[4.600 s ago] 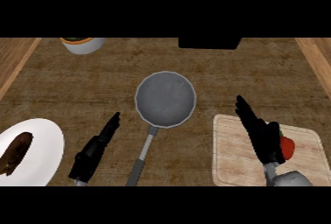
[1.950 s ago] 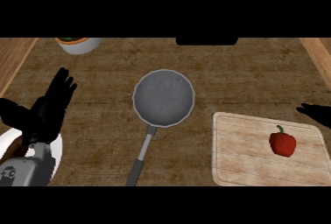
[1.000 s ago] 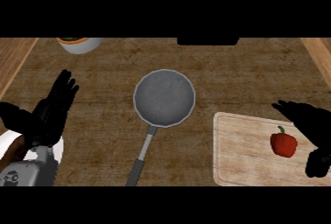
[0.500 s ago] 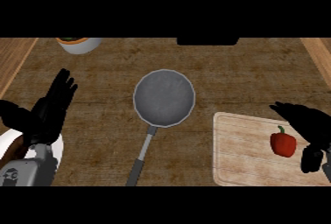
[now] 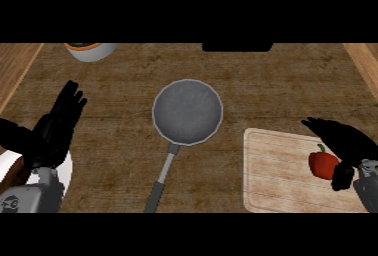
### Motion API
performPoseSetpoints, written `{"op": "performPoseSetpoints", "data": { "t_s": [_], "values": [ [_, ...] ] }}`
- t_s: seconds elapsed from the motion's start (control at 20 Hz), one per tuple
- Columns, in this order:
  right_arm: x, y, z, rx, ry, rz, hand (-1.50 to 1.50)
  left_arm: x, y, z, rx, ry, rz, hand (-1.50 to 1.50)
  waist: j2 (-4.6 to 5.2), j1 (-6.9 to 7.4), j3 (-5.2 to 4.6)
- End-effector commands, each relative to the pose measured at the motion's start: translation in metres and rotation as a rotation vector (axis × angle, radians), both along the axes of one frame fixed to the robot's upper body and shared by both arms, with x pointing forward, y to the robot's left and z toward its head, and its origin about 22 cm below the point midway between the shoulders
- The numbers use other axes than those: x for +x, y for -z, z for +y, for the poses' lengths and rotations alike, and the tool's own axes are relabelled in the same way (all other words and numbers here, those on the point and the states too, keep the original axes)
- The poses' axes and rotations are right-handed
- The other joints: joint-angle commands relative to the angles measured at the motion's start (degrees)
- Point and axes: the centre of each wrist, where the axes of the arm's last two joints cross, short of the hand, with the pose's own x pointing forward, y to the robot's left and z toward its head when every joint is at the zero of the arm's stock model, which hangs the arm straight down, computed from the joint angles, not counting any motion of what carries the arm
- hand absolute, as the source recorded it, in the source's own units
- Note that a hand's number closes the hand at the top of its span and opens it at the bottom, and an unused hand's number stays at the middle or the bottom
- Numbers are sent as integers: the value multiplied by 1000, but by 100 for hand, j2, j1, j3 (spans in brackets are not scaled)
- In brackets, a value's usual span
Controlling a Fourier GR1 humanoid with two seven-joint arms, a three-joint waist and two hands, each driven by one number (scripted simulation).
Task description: Pick the bell pepper from the cutting board and place it in the pan
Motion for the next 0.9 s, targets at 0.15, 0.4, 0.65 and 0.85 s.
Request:
{"op": "performPoseSetpoints", "data": {
  "t_s": [0.15,0.4,0.65,0.85],
  "values": [
    [8,19,8,31,-10,49,-150,18,5,-17,-4,3,2,0,1,-25,-2],
    [8,46,4,63,-113,18,150,8,-3,-17,-5,14,1,0,6,4,1],
    [17,26,-14,89,-101,-12,150,-9,10,-7,-3,14,-3,0,-2,12,-1],
    [15,48,-14,123,-110,-27,150,14,-4,-6,-5,2,7,0,9,1,1]
  ]
}}
